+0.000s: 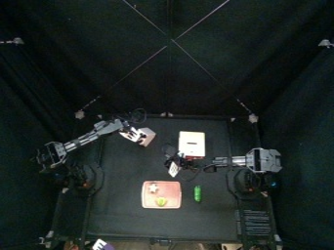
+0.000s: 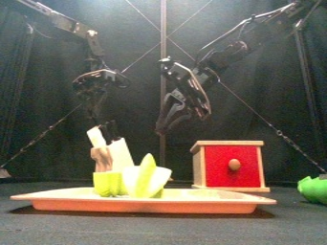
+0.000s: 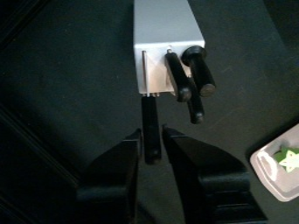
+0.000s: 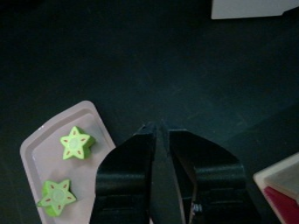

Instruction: Put cleaver back in holder

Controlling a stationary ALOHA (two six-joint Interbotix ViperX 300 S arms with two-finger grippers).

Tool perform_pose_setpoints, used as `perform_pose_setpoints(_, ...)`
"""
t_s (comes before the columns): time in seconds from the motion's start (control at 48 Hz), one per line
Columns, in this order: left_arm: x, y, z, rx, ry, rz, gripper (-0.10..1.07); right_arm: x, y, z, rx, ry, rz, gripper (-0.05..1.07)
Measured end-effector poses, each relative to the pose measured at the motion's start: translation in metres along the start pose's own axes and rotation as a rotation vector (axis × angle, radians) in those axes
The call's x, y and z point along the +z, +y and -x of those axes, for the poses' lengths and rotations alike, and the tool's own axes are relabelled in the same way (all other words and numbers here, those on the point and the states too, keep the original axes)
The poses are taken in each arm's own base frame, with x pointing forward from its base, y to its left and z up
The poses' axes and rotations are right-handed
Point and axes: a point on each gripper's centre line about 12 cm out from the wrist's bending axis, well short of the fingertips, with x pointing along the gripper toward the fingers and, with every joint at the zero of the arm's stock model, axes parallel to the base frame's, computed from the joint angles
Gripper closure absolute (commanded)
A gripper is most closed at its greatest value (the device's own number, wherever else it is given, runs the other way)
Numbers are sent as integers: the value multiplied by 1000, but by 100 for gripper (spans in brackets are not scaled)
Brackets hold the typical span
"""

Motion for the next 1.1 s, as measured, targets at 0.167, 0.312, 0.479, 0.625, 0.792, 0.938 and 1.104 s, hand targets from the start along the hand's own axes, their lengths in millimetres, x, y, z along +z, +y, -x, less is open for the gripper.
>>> perform_pose_setpoints(0.167,1,-1,0,-4,-10,-5,9,-2,-1,0,-2,4,0,46)
perform_pose_setpoints(0.312,1,-1,2,-3,-18,-7,9,-5,-2,-1,-5,11,1,46)
perform_pose_setpoints(0.479,0,-2,11,-1,-52,-17,9,-6,-3,0,-6,14,1,46)
perform_pose_setpoints(0.625,-5,-8,19,-16,-81,-40,9,-6,-3,-1,-6,14,1,46)
perform_pose_setpoints(0.792,-9,-9,26,-28,-109,-48,9,-6,-3,-1,-7,15,1,46)
perform_pose_setpoints(0.938,-13,-11,28,-38,-123,-58,9,-7,-2,-1,-5,15,4,46)
perform_pose_setpoints(1.104,-21,-24,43,-75,-166,-106,9,-13,-2,0,-6,29,6,46)
